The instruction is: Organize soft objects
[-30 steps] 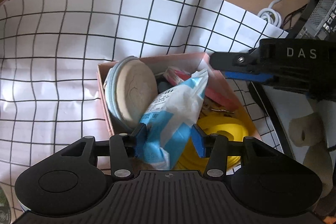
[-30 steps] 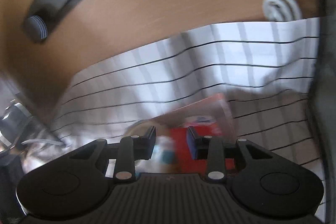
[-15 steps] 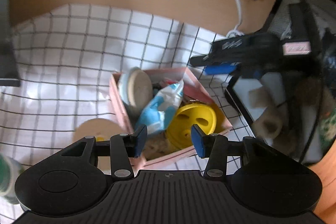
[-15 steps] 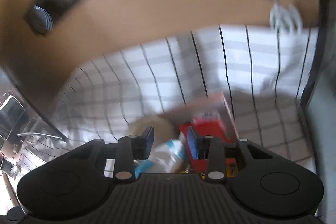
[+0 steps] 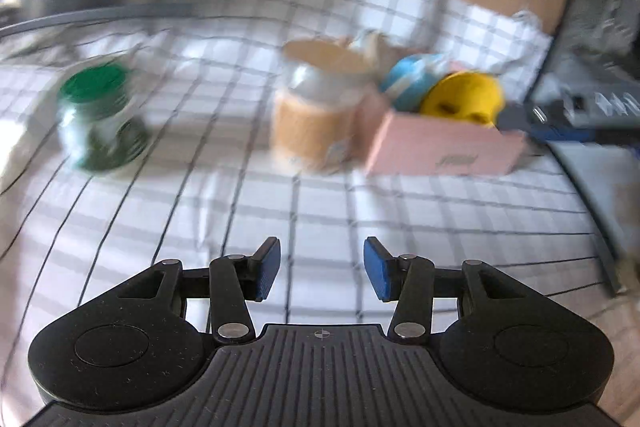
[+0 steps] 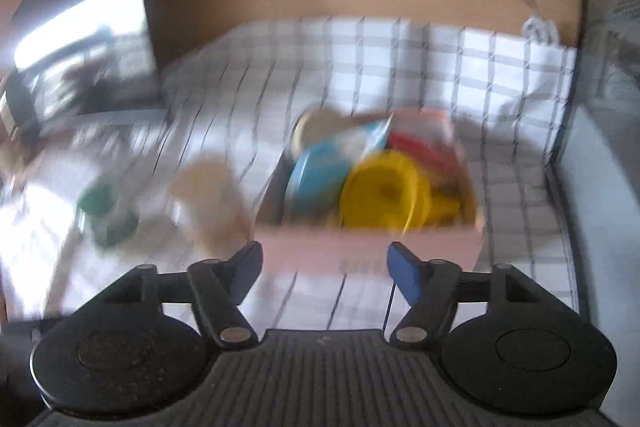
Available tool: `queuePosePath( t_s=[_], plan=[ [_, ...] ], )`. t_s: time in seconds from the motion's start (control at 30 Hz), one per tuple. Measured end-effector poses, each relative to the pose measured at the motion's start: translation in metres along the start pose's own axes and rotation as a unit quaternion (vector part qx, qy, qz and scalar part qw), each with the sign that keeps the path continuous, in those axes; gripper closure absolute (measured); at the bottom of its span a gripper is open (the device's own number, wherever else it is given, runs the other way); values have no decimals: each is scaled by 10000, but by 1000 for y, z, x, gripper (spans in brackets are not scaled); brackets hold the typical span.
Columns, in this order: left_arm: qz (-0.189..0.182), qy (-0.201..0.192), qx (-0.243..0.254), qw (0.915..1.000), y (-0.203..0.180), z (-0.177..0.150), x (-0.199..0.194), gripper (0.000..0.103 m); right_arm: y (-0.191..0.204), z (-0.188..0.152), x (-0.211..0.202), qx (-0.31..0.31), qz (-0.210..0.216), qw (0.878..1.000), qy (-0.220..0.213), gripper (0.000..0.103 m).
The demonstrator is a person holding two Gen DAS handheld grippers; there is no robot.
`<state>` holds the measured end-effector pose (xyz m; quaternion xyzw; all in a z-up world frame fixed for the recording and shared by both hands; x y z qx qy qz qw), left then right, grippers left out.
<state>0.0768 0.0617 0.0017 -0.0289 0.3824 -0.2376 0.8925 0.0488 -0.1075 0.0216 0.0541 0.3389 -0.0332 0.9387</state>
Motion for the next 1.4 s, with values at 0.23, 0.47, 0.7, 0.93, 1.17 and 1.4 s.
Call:
queuePosePath(
  t_s=[0.23,0.47,0.7,0.93,1.17,1.4],
  plan=[
    [886,-85,62,9960,-32,-43,11,49,-14,-61,36,-306,253,9965,736,29],
    [1262,-367,-288,9909,-46,-45,17,35,-16,-71,45,-932,-138,9950,342,12],
    [1629,-711,-388,9833,-53,-51,19,34,-33,-75,45,-715,-329,9968,143,0],
    [1740,-740,-460,9809,-56,-50,20,34,-35,-77,44,-842,-162,9963,-53,0],
    [1741,-756,-440,9808,-55,-52,19,34,-35,-78,44,-805,-159,9963,-258,0],
    [1728,-758,-435,9811,-55,-52,19,34,-35,-77,46,-808,-137,9963,-275,0]
  ],
)
Point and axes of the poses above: each gripper's, at about its wrist camera, not at the fingertips, and x roughly the way its jaws point, y to its left, z to its top, the point moved 6 cm from there along x, roughly the way its jaws point, and after that the axes turned 7 degrees about -z, right-handed, at the moved point
